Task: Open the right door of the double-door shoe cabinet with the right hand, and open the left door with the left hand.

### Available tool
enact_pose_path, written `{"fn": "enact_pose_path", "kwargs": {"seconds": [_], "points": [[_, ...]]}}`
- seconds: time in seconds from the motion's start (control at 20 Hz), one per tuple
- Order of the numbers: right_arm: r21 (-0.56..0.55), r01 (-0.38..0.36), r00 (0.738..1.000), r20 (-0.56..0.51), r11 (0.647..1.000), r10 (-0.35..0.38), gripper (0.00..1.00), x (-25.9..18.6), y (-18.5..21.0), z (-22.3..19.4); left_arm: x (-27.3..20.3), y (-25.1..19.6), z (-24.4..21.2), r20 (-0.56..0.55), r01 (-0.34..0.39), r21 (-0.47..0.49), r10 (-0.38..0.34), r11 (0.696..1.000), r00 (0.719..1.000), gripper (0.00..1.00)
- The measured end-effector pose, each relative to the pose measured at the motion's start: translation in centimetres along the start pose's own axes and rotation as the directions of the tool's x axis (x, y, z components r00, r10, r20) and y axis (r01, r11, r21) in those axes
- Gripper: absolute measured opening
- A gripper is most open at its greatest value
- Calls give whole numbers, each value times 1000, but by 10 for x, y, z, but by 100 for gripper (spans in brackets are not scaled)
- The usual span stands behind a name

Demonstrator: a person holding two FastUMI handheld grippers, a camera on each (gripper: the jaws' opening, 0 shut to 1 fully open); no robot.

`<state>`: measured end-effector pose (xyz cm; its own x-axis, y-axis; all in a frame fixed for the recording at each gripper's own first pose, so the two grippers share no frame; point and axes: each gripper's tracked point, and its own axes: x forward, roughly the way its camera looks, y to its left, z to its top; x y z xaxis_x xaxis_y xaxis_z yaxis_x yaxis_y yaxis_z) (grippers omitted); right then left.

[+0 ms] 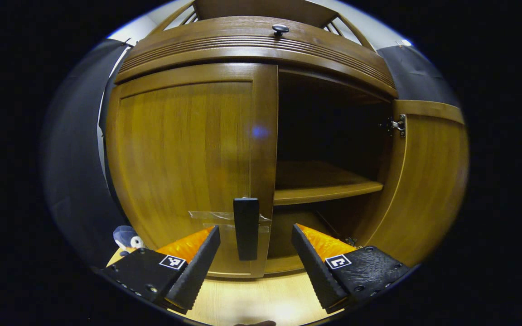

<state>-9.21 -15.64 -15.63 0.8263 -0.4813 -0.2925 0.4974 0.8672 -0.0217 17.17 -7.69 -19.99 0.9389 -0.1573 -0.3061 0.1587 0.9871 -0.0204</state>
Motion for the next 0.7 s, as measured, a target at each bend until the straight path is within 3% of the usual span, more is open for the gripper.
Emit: {"fn": "enact_pose_path", "kwargs": {"seconds": [0.05, 0.15, 0.2, 0.25, 0.4, 0.45, 0.5, 0.6, 0.7], "points": [[2, 0, 1000, 6, 1000, 0, 2, -2, 0, 1, 6, 1, -2, 3, -6, 2, 6, 1000, 1000, 96], [12, -5, 1000, 10, 1000, 5, 8, -6, 0, 3, 16, 3, -4, 8, -6, 20, 6, 1000, 1000, 96], [20, -11, 1000, 12, 1000, 10, 9, -8, -2, 3, 20, 4, -4, 18, -4, 37, 3, 999, 1000, 87], [28, -12, 1000, 11, 1000, 12, 11, -9, -3, 2, 23, 8, -2, 33, -13, 56, 12, 998, 999, 94], [41, -10, 1000, 7, 999, 9, 17, -14, -4, 0, 34, 8, -5, 31, -8, 75, 5, 997, 999, 74], [41, -10, 1000, 6, 999, 10, 20, -16, -3, 1, 38, 6, -7, 22, 8, 73, -9, 997, 1000, 72], [39, -14, 1000, 6, 999, 14, 21, -17, -3, 0, 40, 12, -10, 17, -12, 76, 10, 997, 1000, 78], [34, -23, 1000, 7, 999, 23, 26, -21, -2, -1, 48, 15, -14, 14, -13, 80, 12, 997, 1000, 54], [27, -35, 999, 9, 999, 34, 26, -26, 0, -2, 51, 15, -13, 24, 1, 92, -4, 996, 1000, 52]]}}
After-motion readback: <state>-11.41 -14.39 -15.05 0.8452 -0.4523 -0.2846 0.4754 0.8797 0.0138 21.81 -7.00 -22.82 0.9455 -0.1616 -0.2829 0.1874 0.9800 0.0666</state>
